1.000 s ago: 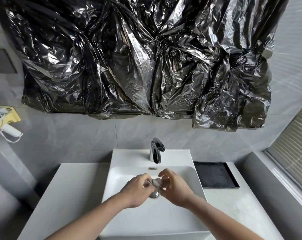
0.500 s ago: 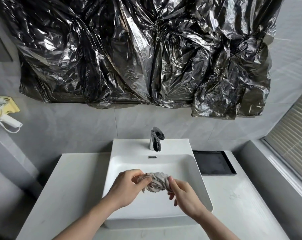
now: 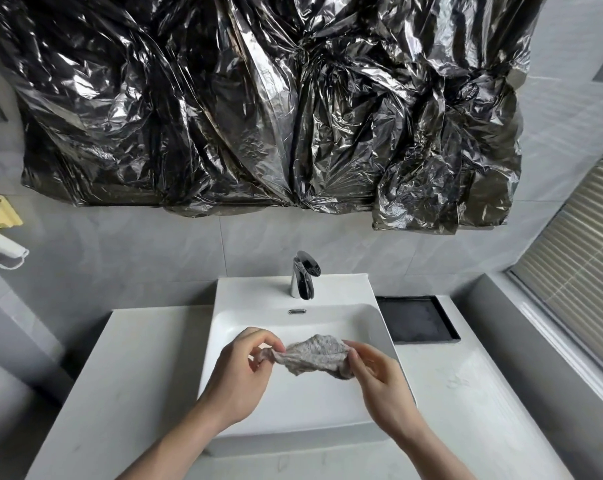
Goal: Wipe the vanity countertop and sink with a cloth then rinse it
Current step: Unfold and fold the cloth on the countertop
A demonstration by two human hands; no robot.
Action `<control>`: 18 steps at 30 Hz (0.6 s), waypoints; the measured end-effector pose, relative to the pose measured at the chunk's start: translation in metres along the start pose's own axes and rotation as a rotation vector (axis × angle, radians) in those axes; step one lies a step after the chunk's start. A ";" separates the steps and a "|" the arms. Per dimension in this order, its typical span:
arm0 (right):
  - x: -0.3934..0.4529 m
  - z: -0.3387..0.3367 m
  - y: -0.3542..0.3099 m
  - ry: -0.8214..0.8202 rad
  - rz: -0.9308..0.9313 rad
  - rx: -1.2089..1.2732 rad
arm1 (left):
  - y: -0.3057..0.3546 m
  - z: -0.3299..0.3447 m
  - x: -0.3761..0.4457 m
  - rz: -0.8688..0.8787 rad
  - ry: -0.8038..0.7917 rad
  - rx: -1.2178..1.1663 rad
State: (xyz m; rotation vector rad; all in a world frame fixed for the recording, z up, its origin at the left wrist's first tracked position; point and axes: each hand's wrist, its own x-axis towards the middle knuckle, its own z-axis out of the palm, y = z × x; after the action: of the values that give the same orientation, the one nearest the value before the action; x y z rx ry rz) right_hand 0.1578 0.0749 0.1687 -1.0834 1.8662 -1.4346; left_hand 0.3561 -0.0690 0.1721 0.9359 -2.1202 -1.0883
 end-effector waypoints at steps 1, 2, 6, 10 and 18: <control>-0.002 -0.002 -0.001 0.011 -0.015 -0.011 | 0.001 -0.001 -0.001 -0.026 -0.015 0.001; -0.004 -0.005 -0.001 0.018 -0.025 -0.028 | 0.002 -0.001 -0.003 -0.064 -0.045 -0.004; -0.016 -0.014 0.001 0.103 -0.041 -0.192 | 0.016 0.001 -0.011 -0.124 -0.180 -0.027; -0.028 -0.029 0.004 0.198 -0.089 -0.246 | 0.027 0.006 -0.020 -0.031 -0.168 -0.020; -0.057 -0.052 0.023 0.167 0.119 -0.160 | 0.047 0.026 -0.038 0.026 -0.137 -0.117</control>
State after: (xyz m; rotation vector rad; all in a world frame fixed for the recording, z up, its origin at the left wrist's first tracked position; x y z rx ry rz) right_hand 0.1397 0.1530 0.1586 -0.9316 2.1568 -1.3630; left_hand 0.3441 -0.0078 0.1922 0.7971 -2.1445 -1.2813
